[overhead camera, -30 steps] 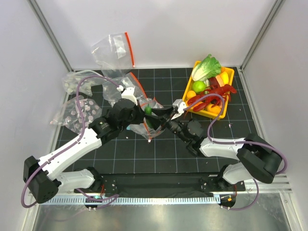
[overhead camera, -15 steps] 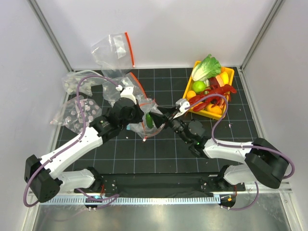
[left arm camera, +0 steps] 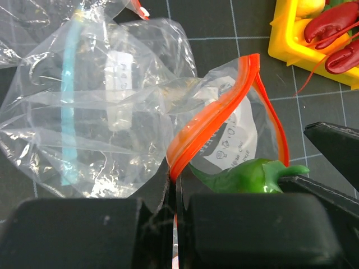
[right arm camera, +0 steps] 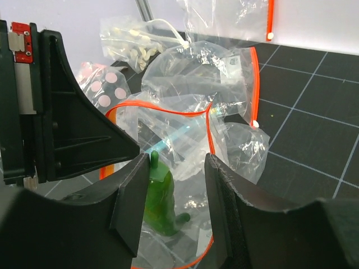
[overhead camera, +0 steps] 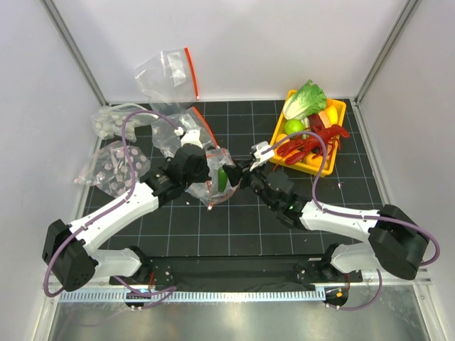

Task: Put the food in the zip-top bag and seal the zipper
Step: Place the fake vegetable in the zipper food storage bag.

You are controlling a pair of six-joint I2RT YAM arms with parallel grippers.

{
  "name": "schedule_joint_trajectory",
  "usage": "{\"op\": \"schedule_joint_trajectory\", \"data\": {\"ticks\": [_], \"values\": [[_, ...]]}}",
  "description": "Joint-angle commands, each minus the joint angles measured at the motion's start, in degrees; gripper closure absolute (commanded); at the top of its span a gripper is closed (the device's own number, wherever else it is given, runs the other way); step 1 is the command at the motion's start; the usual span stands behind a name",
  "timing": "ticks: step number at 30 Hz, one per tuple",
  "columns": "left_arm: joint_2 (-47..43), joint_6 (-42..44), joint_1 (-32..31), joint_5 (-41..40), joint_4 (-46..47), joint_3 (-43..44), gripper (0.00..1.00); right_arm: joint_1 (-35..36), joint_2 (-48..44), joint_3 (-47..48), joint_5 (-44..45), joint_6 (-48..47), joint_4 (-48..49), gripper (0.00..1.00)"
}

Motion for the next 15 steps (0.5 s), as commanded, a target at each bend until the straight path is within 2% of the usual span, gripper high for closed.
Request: {"op": "schedule_joint_trajectory", "data": {"ticks": [1,7,11,15], "values": [[-0.89,0.68,0.38,-1.3,0.53,2.34,1.0,0.44,-0.78,2.92,-0.61,-1.11,-1.74,0.5],[-1.59,0.77,0.47,-1.47,0.27,2.34,1.0,0.71,-0.96,3.18,-0.96,-1.29,-5.17,0.6],[-2.2,0.59,0.47,-1.56,0.0,2.16,1.0,0.88,-0.78,3.01,-3.24,-0.85,-6.05,0.59],[-2.12,0.68,0.47,-1.74,0.09,2.25,1.0,0.97,-0.08,3.36,-4.12,-0.23,-7.72,0.52]]}}
